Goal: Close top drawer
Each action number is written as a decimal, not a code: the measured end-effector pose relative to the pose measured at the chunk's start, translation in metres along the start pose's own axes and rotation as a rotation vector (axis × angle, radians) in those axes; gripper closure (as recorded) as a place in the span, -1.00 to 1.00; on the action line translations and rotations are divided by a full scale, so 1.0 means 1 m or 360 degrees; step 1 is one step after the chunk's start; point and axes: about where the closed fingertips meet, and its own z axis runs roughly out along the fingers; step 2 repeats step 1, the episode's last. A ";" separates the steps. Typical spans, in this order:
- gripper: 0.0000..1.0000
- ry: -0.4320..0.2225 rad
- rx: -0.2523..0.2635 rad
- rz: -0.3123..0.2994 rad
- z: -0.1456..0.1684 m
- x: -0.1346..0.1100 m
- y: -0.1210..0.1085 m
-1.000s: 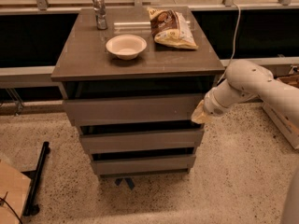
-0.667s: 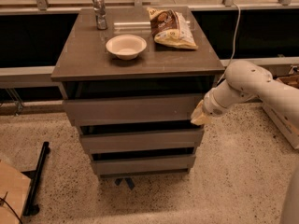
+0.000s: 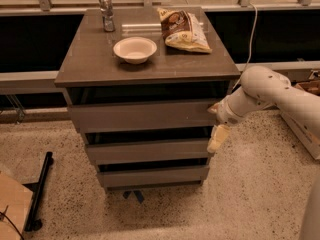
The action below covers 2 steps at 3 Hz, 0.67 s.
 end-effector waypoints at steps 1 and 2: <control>-1.00 0.0000 0.0000 0.0000 0.000 0.000 0.000; -1.00 0.0000 0.0000 0.0000 0.000 0.000 0.000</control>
Offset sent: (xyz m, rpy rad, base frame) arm 0.0000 0.0000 0.0000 0.0000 0.0000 0.0000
